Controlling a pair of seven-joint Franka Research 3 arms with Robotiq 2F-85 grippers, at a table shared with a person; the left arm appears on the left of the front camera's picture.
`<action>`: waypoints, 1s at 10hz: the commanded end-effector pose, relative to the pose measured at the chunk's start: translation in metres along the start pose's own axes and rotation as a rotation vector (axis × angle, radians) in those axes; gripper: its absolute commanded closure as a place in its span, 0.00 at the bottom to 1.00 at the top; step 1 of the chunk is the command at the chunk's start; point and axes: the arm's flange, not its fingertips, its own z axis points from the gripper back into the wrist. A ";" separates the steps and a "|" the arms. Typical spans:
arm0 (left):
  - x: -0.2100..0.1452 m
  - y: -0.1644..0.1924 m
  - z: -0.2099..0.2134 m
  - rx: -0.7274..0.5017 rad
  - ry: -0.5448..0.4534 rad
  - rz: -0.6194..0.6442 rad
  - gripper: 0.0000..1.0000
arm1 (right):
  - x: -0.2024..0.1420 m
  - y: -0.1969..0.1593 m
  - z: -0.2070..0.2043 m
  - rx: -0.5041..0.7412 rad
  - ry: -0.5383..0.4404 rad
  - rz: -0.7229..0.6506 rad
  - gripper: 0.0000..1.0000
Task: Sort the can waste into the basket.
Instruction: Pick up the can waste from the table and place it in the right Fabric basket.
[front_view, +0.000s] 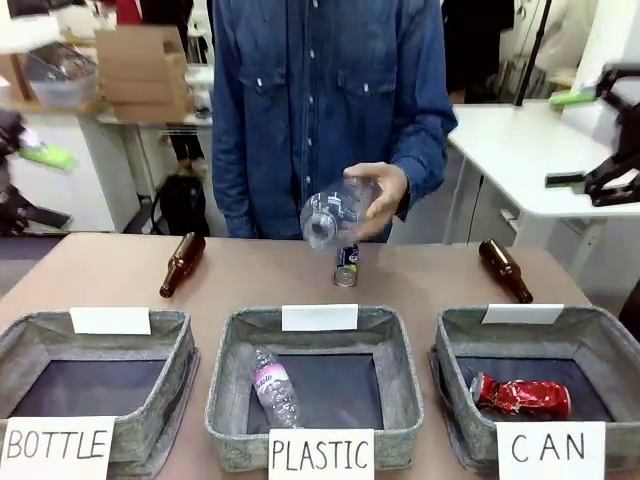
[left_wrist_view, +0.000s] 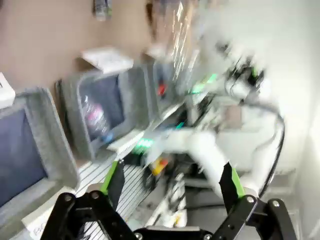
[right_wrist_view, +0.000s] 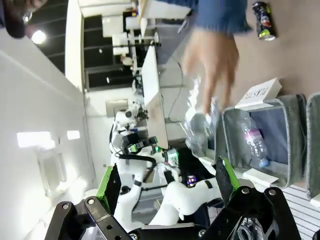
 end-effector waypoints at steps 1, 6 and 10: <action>-0.014 0.028 0.021 -0.211 -0.344 -0.005 0.00 | -0.002 -0.003 0.011 0.005 -0.044 0.003 0.00; 0.008 0.017 0.030 -0.087 -0.148 0.048 0.00 | 0.000 0.000 0.000 0.000 0.000 0.000 0.00; 0.008 0.017 0.030 -0.087 -0.148 0.048 0.00 | 0.000 0.000 0.000 0.000 0.000 0.000 0.00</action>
